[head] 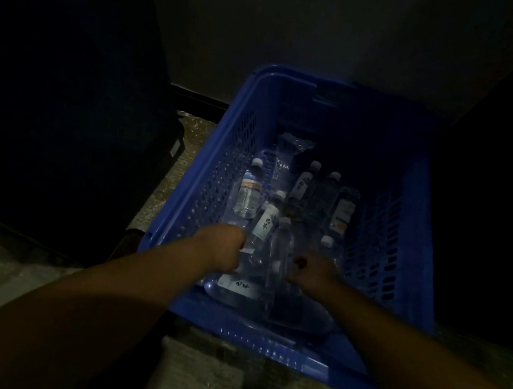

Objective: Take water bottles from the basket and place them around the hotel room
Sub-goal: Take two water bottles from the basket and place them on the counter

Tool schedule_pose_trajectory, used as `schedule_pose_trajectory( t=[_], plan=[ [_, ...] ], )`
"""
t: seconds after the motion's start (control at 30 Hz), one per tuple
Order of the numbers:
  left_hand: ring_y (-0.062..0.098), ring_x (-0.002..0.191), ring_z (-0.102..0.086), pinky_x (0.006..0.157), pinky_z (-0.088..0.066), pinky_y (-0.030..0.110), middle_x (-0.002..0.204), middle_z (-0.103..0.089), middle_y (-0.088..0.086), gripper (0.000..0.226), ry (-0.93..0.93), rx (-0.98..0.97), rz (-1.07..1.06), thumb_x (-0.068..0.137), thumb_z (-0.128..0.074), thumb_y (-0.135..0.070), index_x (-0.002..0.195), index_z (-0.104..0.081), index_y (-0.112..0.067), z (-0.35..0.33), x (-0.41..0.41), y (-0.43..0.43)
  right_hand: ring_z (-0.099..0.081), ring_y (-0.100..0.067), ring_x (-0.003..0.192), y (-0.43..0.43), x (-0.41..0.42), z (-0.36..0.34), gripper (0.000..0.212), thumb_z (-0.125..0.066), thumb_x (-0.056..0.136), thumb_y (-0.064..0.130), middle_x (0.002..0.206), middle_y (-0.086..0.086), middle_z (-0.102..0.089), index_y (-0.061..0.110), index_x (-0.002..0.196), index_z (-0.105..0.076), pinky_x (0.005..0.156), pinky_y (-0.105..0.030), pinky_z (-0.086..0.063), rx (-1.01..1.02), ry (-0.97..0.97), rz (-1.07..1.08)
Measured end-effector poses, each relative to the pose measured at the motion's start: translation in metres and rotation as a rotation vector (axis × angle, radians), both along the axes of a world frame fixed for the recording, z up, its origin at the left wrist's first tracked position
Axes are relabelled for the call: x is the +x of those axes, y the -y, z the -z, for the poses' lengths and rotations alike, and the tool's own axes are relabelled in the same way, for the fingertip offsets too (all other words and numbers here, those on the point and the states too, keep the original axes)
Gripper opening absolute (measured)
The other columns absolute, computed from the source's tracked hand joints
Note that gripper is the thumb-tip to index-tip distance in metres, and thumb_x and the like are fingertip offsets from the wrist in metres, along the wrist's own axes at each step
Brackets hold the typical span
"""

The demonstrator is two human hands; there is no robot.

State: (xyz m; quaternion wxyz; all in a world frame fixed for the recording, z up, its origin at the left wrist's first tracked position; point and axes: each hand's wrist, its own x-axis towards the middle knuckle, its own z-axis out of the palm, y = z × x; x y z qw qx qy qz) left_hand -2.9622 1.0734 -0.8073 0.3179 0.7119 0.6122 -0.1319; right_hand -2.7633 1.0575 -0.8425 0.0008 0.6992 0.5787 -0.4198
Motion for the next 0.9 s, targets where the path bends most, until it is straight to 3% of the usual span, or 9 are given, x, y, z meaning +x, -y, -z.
schedule_pose_trajectory(
  t=[0.13, 0.2, 0.27, 0.33, 0.4, 0.57, 0.7, 0.8, 0.9],
  plan=[
    [0.02, 0.093, -0.062, 0.08, -0.049, 0.027, 0.099, -0.067, 0.008, 0.019, 0.24, 0.07, -0.305, 0.081, -0.065, -0.013, 0.099, -0.067, -0.007, 0.03, -0.001, -0.007, -0.057, -0.022, 0.1, -0.003, -0.007, 0.036, 0.035, -0.06, 0.088, 0.024, 0.114, -0.01, -0.06, 0.008, 0.119, -0.054, 0.079, -0.024, -0.044, -0.014, 0.018, -0.038],
    [0.024, 0.086, -0.061, 0.074, -0.05, 0.029, 0.082, -0.063, 0.011, 0.007, 0.236, 0.02, -0.342, 0.082, -0.062, -0.008, 0.076, -0.065, -0.006, 0.045, -0.003, -0.002, -0.056, -0.019, 0.099, 0.001, -0.01, 0.049, 0.035, -0.06, 0.088, 0.023, 0.115, -0.009, -0.06, 0.008, 0.119, -0.054, 0.075, -0.017, -0.043, -0.033, -0.005, -0.046],
    [0.025, 0.078, -0.059, 0.066, -0.046, 0.029, 0.072, -0.055, 0.011, 0.018, 0.223, -0.019, -0.314, 0.081, -0.06, -0.007, 0.063, -0.056, -0.009, 0.053, -0.001, -0.005, -0.054, -0.016, 0.101, -0.002, -0.012, 0.06, 0.024, -0.06, 0.088, 0.02, 0.121, -0.009, -0.059, 0.011, 0.111, -0.058, 0.07, -0.009, -0.042, -0.033, -0.028, -0.036],
    [0.024, 0.085, -0.061, 0.072, -0.048, 0.029, 0.085, -0.059, 0.008, 0.007, 0.257, 0.038, -0.309, 0.081, -0.064, -0.013, 0.086, -0.064, -0.009, 0.057, 0.002, -0.009, -0.057, -0.023, 0.108, -0.01, -0.014, 0.068, 0.008, -0.057, 0.089, 0.018, 0.122, -0.012, -0.06, 0.013, 0.095, -0.061, 0.084, -0.019, -0.043, 0.001, -0.001, -0.031],
    [0.025, 0.094, -0.061, 0.081, -0.05, 0.03, 0.099, -0.062, 0.005, 0.027, 0.245, 0.088, -0.312, 0.08, -0.067, -0.02, 0.104, -0.064, -0.008, 0.058, 0.002, -0.013, -0.058, -0.025, 0.108, -0.017, -0.017, 0.073, 0.018, -0.059, 0.088, 0.021, 0.118, -0.011, -0.062, 0.009, 0.101, -0.064, 0.086, -0.024, -0.046, 0.019, -0.002, -0.031],
    [0.029, 0.098, -0.06, 0.084, -0.053, 0.038, 0.113, -0.06, 0.012, 0.033, -0.051, -0.005, -0.143, 0.084, -0.06, -0.024, 0.114, -0.056, -0.01, 0.064, -0.007, -0.013, -0.051, -0.015, 0.088, -0.016, -0.024, 0.079, 0.019, -0.062, 0.088, 0.018, 0.094, -0.005, -0.056, 0.001, 0.097, -0.063, 0.054, -0.006, -0.035, 0.04, -0.049, -0.088],
    [0.029, 0.1, -0.058, 0.083, -0.051, 0.038, 0.114, -0.058, 0.012, 0.033, -0.103, -0.003, -0.096, 0.083, -0.06, -0.02, 0.114, -0.05, -0.012, 0.062, -0.008, -0.014, -0.06, -0.028, 0.097, -0.026, -0.026, 0.069, 0.015, -0.056, 0.09, 0.014, 0.099, -0.012, -0.063, 0.005, 0.1, -0.062, 0.079, -0.029, -0.047, 0.057, 0.022, -0.101],
    [0.028, 0.099, -0.058, 0.085, -0.053, 0.038, 0.114, -0.058, 0.012, 0.034, -0.113, -0.025, -0.1, 0.083, -0.06, -0.017, 0.115, -0.052, -0.012, 0.063, -0.005, -0.014, -0.057, -0.028, 0.109, -0.02, -0.029, 0.068, 0.041, -0.062, 0.087, 0.023, 0.119, -0.013, -0.06, 0.007, 0.124, -0.052, 0.093, -0.033, -0.047, -0.022, 0.02, -0.216],
    [0.027, 0.099, -0.058, 0.081, -0.051, 0.033, 0.116, -0.058, 0.011, 0.033, -0.143, -0.054, -0.085, 0.084, -0.059, -0.018, 0.116, -0.053, -0.012, 0.064, -0.005, -0.014, -0.057, -0.028, 0.11, -0.011, -0.035, 0.077, 0.04, -0.062, 0.087, 0.027, 0.122, -0.014, -0.059, 0.006, 0.12, -0.057, 0.096, -0.036, -0.048, -0.097, 0.073, -0.24]
  ],
)
